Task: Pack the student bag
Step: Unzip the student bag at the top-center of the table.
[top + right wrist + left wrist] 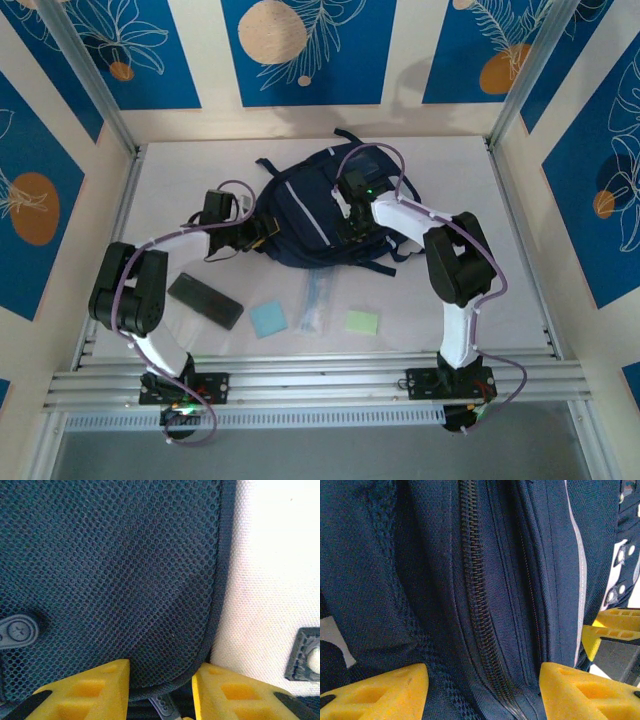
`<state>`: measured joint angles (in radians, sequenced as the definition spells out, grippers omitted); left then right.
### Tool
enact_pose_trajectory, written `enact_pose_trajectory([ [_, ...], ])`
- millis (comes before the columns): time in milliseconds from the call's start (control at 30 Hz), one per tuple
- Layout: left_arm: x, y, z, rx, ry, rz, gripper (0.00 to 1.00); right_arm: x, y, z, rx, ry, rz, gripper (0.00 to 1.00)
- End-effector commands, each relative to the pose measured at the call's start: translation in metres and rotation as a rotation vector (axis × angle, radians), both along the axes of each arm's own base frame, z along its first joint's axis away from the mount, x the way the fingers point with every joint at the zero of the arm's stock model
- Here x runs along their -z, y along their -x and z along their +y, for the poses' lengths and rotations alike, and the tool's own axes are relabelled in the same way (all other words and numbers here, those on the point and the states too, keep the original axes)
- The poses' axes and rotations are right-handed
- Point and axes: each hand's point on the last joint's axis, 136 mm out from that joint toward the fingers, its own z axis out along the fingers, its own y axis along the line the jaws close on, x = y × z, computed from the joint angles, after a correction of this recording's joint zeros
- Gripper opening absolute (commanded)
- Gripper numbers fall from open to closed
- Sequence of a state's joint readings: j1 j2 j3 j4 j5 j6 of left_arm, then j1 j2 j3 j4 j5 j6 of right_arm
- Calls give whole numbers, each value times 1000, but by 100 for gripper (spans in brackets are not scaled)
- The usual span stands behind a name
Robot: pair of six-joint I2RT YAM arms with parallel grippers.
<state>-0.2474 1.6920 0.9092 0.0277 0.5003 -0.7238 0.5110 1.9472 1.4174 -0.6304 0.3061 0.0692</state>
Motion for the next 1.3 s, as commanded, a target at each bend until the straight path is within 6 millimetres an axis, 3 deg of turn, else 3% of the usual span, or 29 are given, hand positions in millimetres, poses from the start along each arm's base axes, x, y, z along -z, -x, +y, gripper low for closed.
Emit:
enact_pose_trajectory([
  [0, -4, -7, -3, 29, -24, -12, 60, 10, 31, -15, -63, 48, 92, 37],
  [467, 6, -11, 0, 24, -21, 15, 55, -7, 34, -15, -72, -34, 66, 45],
  [700, 5, -10, 1, 29, -27, 18, 55, -30, 44, -8, -73, -128, 22, 44],
  [933, 5, -10, 0, 28, -23, 21, 54, -3, 41, -16, -54, -80, 64, 44],
  [1133, 4, -9, 0, 27, -16, 24, 53, 16, 24, -20, -23, -26, 41, 43],
  [1267, 5, -9, 0, 22, -14, 23, 54, 21, 19, -23, 44, -9, 37, 36],
])
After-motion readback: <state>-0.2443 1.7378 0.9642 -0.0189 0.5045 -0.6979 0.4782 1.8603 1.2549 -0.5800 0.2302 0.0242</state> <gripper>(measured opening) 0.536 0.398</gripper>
